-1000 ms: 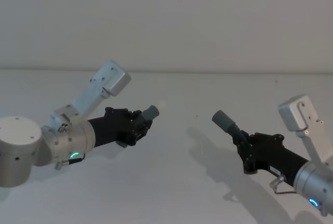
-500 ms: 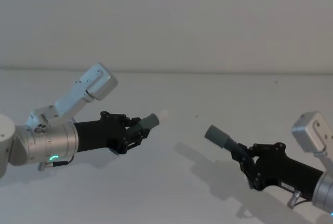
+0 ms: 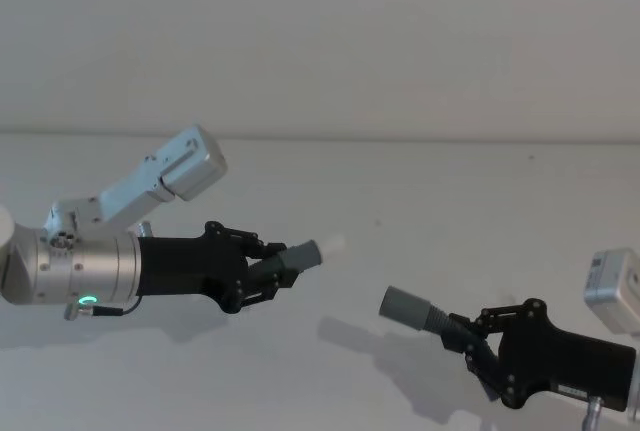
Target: Use both hands to pick up one end of the pipe from the table, align the ends, and insert them.
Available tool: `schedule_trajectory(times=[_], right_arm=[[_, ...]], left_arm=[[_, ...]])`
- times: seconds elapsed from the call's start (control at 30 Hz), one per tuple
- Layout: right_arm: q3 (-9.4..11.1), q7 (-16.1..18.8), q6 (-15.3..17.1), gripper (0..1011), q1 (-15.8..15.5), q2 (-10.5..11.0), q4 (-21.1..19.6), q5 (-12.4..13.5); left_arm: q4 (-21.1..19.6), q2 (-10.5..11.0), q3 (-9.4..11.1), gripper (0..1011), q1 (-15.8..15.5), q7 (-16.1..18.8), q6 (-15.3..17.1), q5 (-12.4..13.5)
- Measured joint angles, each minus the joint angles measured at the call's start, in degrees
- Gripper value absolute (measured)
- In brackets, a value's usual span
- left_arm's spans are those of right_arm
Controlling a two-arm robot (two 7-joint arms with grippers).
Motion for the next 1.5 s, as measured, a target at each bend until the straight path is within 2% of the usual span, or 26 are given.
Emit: schedule_trajectory(times=[0.03,0.4,0.47,0.67,0.87,1.1,1.3,1.5], right_arm=[[0.0,0.0,0.0,116,0.0,0.0,0.0,0.0],[-2.0,8.9,-5.2,116,2.0,3.9,1.5,1.5],[-2.4,10.5,-6.0,116,2.4,4.6,1.7,1.6],[-3.1,12.3,-7.5,116,3.0,5.6,2.1,1.7],[-3.2,11.9,-7.8,116,3.1,5.9,2.1,1.5],[-3.0,8.9,-7.6,116,2.7,5.4,1.6,0.6],[-2.9,5.2,-7.2,116,2.5,4.1,1.3,-0.5],[-3.2,3.8,-7.1,116,2.7,3.5,1.3,-0.8]], left_arm=[[0.1,0.1,0.2,349,-0.2,-0.6,-0.1,-0.1],[1.8,2.7,3.5,349,-3.9,-10.6,-1.1,-1.5],[1.9,2.9,3.6,349,-4.1,-11.2,-1.1,-1.6],[2.0,4.5,4.9,349,-5.1,-14.9,-1.3,-2.2],[1.9,5.5,5.5,349,-5.5,-16.7,-1.6,-2.7],[1.8,6.2,6.0,349,-5.6,-17.9,-2.2,-3.2],[2.0,6.4,6.5,349,-5.9,-18.7,-3.0,-3.6],[2.5,6.4,7.0,349,-6.2,-19.2,-3.4,-3.9]])
